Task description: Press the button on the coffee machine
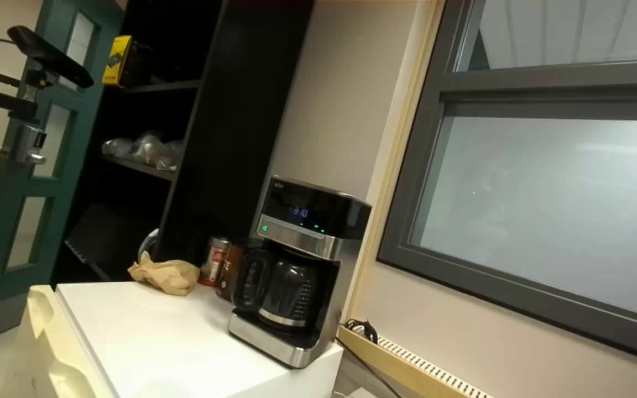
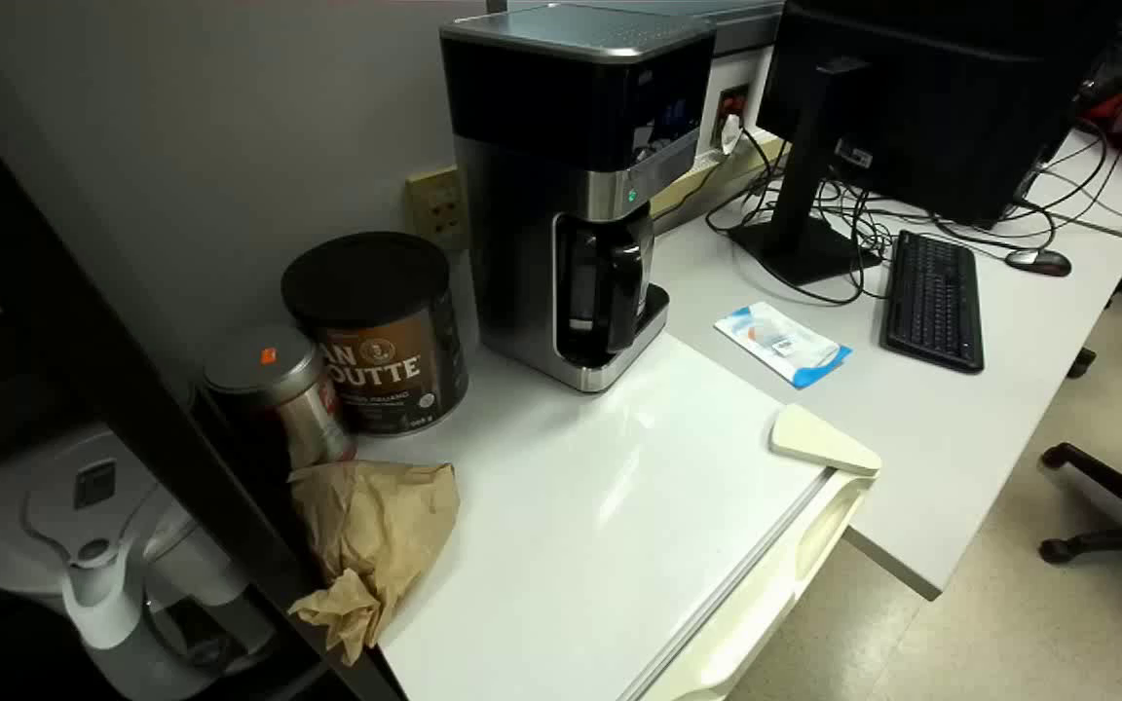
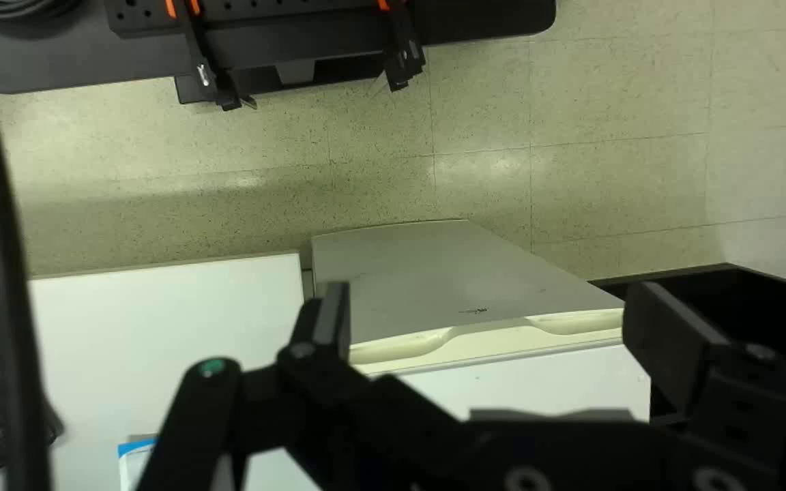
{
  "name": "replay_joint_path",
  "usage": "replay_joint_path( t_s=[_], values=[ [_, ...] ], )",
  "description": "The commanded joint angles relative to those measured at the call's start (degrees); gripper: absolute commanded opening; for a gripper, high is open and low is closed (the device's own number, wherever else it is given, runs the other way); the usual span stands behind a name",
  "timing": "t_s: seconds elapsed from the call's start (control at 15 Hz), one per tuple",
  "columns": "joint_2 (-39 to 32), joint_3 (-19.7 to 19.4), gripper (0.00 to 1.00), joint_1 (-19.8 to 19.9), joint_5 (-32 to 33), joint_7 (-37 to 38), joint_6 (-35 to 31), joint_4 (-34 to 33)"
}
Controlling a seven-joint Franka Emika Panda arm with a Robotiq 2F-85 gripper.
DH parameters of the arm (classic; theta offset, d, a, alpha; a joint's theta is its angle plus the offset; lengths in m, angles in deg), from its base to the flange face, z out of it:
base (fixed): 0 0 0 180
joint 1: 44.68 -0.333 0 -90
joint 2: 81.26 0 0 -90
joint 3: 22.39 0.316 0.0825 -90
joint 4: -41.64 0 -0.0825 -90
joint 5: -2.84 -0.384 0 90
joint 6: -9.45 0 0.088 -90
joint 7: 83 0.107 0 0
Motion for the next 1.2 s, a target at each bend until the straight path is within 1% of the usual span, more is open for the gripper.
replay_joint_path(
  t_s=[0.0, 0.4, 0.53, 0.8, 1.13],
  values=[
    [0.0, 0.4, 1.00, 0.5, -0.2, -0.2, 0.2, -0.1],
    [0.0, 0.4, 1.00, 0.5, -0.2, -0.2, 0.2, -0.1],
    [-1.5, 0.5, 1.00, 0.9, 0.3, 0.1, -0.6, -0.8],
    [-7.6, 0.8, 1.00, 1.6, 2.8, 0.0, -3.8, -3.3],
    [-17.3, 1.4, 1.00, 1.6, 9.1, -0.2, -11.1, -7.2]
  ],
)
